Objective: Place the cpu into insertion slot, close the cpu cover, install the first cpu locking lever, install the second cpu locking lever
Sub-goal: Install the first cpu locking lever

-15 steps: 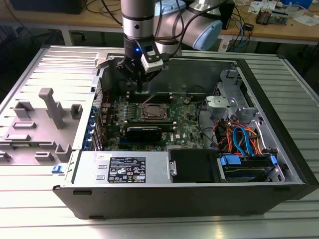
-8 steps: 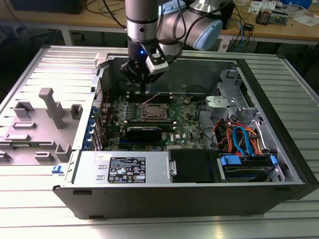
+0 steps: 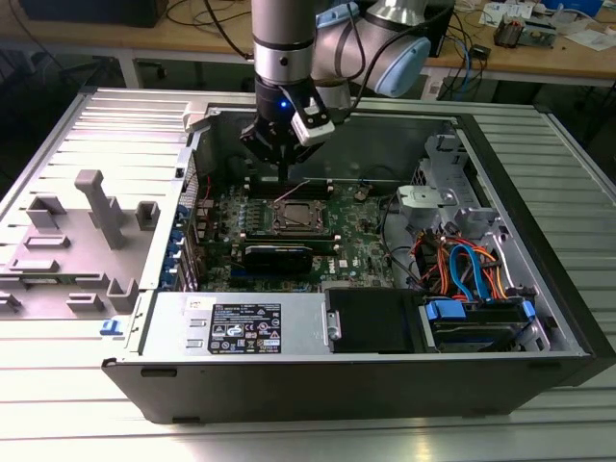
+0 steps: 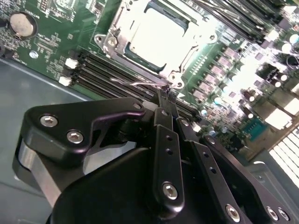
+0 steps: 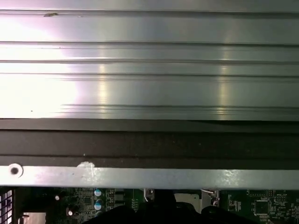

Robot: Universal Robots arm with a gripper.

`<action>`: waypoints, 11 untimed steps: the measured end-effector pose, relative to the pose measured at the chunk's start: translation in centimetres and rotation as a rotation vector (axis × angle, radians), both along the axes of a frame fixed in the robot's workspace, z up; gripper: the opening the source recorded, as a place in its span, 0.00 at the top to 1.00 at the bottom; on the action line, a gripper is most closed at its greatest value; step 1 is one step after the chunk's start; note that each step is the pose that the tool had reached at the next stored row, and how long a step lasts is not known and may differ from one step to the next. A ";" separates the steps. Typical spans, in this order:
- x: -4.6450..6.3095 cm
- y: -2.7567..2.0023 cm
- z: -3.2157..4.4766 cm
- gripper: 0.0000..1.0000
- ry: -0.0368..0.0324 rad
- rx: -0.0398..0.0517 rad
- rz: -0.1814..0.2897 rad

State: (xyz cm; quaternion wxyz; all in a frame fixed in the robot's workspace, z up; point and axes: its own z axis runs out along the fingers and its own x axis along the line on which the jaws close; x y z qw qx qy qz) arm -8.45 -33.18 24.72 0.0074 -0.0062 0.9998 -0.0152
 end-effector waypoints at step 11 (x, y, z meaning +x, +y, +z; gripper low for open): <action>1.4 0.13 -0.23 0.89 0.0002 -0.0023 0.019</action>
